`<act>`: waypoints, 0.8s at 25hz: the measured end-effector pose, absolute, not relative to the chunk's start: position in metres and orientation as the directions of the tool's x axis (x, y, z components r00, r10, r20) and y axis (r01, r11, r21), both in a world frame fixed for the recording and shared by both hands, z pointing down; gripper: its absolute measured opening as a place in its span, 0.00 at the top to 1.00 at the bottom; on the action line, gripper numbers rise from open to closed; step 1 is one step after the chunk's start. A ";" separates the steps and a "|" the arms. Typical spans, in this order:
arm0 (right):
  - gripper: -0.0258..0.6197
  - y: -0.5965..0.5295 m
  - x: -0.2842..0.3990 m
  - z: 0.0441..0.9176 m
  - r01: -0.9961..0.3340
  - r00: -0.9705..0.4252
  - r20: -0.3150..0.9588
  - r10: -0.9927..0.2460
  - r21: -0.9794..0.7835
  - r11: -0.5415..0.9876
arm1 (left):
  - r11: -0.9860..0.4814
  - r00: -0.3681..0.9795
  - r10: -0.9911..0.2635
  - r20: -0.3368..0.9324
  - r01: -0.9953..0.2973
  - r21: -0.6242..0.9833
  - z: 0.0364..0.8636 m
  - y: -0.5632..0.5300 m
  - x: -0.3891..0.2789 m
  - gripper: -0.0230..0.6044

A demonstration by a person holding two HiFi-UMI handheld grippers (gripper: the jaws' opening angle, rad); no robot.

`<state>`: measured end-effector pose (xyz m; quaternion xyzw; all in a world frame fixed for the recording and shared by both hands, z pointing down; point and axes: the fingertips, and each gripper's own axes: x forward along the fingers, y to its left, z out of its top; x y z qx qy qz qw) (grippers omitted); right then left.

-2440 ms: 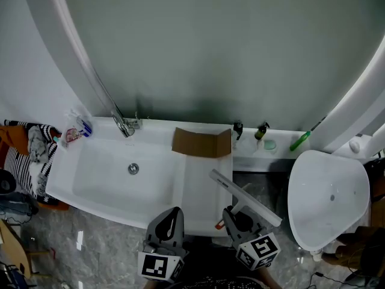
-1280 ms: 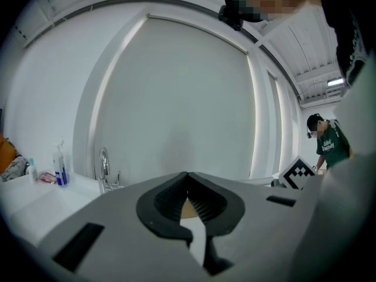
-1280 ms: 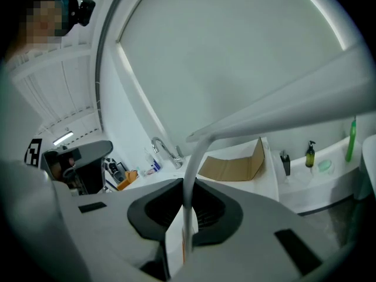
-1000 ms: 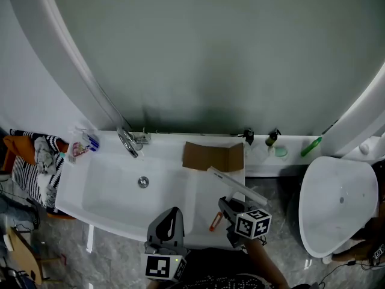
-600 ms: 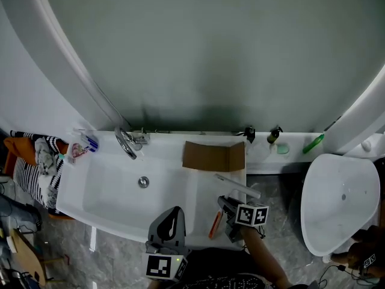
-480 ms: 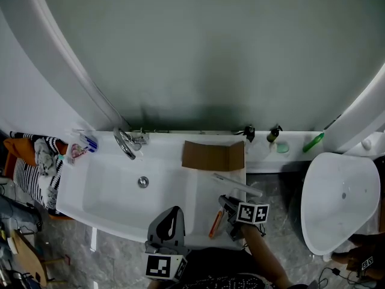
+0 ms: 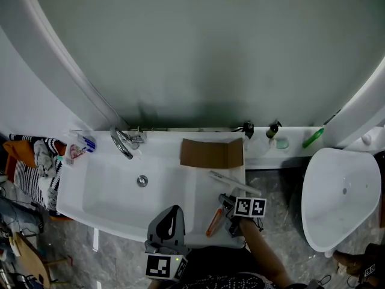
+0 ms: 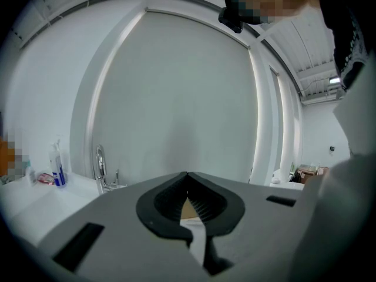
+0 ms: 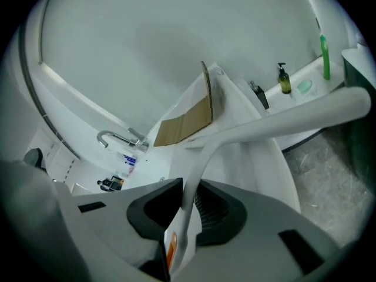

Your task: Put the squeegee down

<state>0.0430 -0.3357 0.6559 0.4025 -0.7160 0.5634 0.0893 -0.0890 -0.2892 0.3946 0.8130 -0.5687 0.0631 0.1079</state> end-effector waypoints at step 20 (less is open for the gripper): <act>0.75 -0.330 0.044 0.649 -0.684 -0.667 0.601 -0.441 -0.728 0.043 | -0.316 0.331 -0.919 0.215 -0.943 0.103 0.392 -0.288 -0.093 0.96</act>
